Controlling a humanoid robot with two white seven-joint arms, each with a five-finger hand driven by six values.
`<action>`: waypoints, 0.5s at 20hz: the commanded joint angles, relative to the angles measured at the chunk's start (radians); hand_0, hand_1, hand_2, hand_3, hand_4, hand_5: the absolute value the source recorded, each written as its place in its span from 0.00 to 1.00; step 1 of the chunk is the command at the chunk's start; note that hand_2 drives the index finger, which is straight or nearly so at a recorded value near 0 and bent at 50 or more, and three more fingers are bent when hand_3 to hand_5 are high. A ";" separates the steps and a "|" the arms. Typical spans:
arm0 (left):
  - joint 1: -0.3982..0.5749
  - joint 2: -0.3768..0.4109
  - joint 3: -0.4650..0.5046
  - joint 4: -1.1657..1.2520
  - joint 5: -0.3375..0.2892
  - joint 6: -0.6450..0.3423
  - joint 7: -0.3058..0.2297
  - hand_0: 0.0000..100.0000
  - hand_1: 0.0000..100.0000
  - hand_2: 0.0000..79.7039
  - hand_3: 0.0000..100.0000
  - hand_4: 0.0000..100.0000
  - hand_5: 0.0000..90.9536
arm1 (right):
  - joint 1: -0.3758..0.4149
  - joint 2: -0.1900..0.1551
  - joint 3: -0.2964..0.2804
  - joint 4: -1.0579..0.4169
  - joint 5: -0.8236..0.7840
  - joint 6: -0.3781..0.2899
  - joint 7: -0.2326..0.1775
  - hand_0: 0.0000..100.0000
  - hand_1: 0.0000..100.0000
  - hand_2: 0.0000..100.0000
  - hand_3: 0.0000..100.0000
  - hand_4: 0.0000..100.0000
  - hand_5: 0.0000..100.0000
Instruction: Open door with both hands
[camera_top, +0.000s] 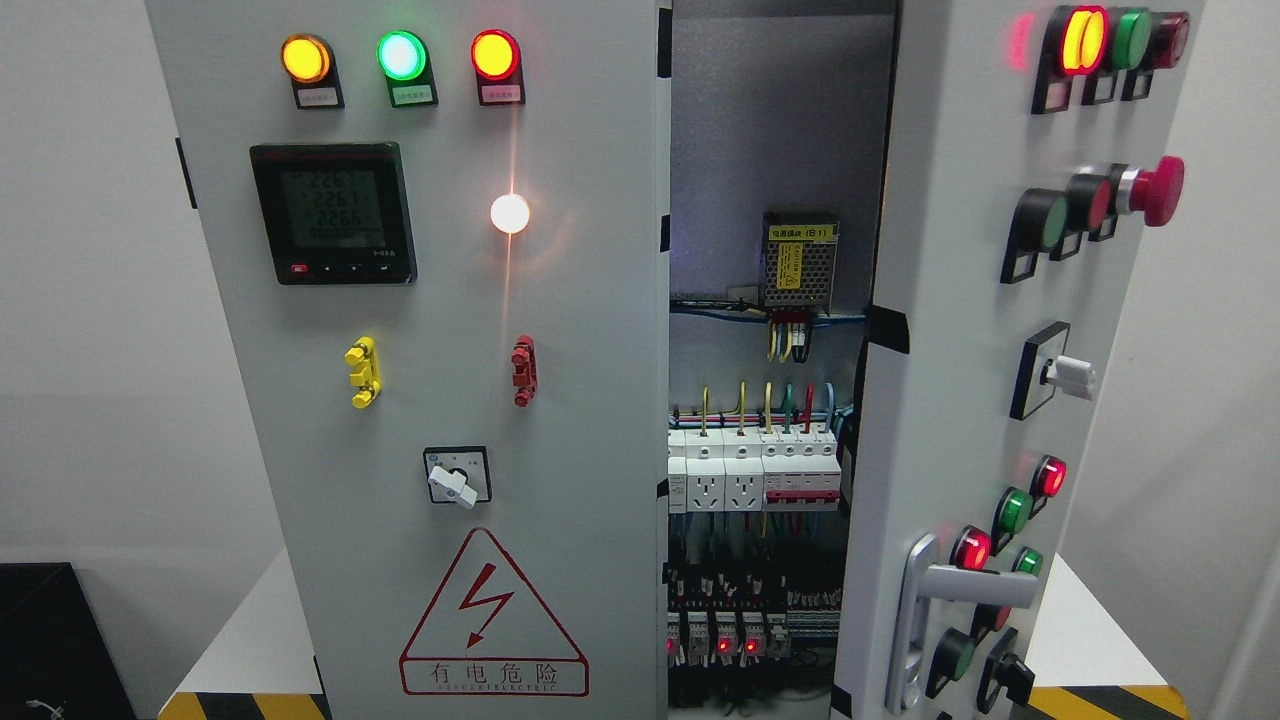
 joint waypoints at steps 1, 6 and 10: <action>0.077 0.239 -0.096 -0.568 0.002 -0.009 0.001 0.00 0.00 0.00 0.00 0.00 0.00 | 0.000 0.000 0.000 0.000 -0.025 0.000 0.000 0.19 0.00 0.00 0.00 0.00 0.00; 0.092 0.305 -0.095 -0.749 0.002 -0.023 0.001 0.00 0.00 0.00 0.00 0.00 0.00 | 0.000 0.000 0.000 0.000 -0.025 0.000 0.000 0.19 0.00 0.00 0.00 0.00 0.00; 0.075 0.323 -0.096 -0.820 0.003 -0.020 0.000 0.00 0.00 0.00 0.00 0.00 0.00 | 0.000 0.000 0.000 0.000 -0.025 0.000 0.000 0.19 0.00 0.00 0.00 0.00 0.00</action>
